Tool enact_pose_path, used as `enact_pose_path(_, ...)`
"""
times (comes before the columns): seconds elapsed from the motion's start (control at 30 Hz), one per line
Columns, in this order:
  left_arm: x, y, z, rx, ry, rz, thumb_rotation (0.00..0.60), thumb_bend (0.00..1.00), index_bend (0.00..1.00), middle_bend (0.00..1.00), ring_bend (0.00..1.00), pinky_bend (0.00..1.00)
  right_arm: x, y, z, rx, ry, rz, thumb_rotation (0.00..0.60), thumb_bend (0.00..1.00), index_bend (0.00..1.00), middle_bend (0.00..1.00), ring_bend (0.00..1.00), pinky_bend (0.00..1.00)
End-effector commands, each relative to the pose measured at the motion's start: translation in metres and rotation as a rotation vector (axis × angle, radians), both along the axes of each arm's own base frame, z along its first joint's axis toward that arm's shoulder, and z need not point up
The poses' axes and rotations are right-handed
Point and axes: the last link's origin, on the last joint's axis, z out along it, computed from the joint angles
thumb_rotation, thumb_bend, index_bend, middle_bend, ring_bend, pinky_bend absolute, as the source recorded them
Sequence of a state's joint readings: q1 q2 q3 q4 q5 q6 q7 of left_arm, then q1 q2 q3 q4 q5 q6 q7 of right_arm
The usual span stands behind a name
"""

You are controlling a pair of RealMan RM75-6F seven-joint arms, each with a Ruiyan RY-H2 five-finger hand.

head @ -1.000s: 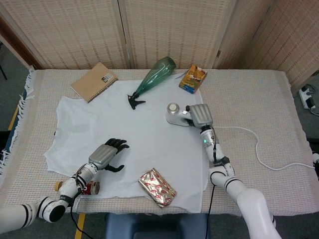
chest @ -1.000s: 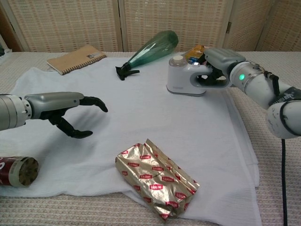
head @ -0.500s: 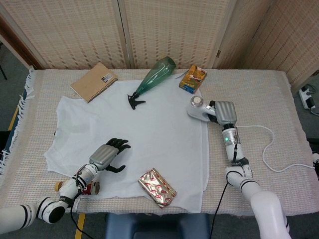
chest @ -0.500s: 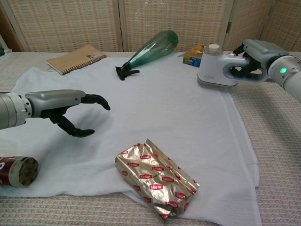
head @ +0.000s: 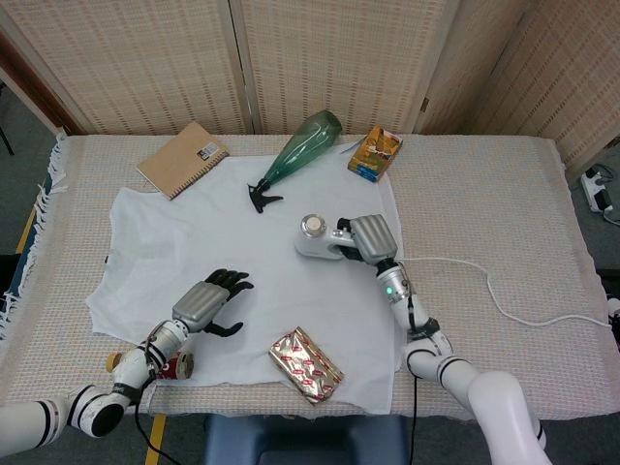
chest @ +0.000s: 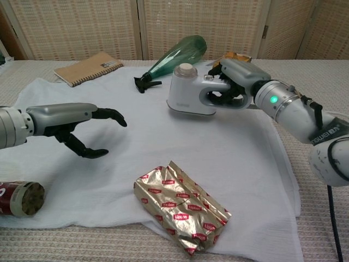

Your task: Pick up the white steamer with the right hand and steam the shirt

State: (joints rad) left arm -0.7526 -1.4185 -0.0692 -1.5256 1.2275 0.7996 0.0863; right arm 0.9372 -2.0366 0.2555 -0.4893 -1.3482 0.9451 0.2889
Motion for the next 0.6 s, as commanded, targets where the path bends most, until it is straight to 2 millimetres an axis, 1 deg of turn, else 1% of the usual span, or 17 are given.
enact_pose_path(0.03,-0.001,0.000,0.000,0.001,0.000,0.003,0.432,0.39,0.19,0.09,0.00,0.00,0.010,0.005,-0.016,0.028,0.035,0.034,0.600,0.71,0.83,0.89,0.81,0.88)
enact_pose_path(0.17,-0.002,0.001,-0.001,-0.002,-0.003,0.005,0.437,0.39,0.19,0.08,0.00,0.00,0.011,0.006,-0.023,0.031,0.086,0.053,0.600,0.71,0.83,0.89,0.81,0.87)
enact_pose_path(0.27,-0.003,0.000,-0.002,-0.005,-0.004,0.006,0.430,0.39,0.19,0.08,0.00,0.00,0.006,0.004,-0.023,0.024,0.115,0.041,0.600,0.71,0.83,0.89,0.81,0.88)
enact_pose_path(0.43,-0.005,0.001,-0.003,-0.009,-0.007,0.015,0.431,0.39,0.19,0.08,0.00,0.00,-0.008,-0.002,-0.014,-0.002,0.151,0.002,0.600,0.71,0.83,0.89,0.81,0.88)
enact_pose_path(0.6,-0.007,0.001,-0.005,-0.013,-0.007,0.017,0.431,0.39,0.19,0.08,0.00,0.00,-0.027,-0.008,-0.001,-0.032,0.187,-0.041,0.600,0.71,0.83,0.89,0.81,0.88)
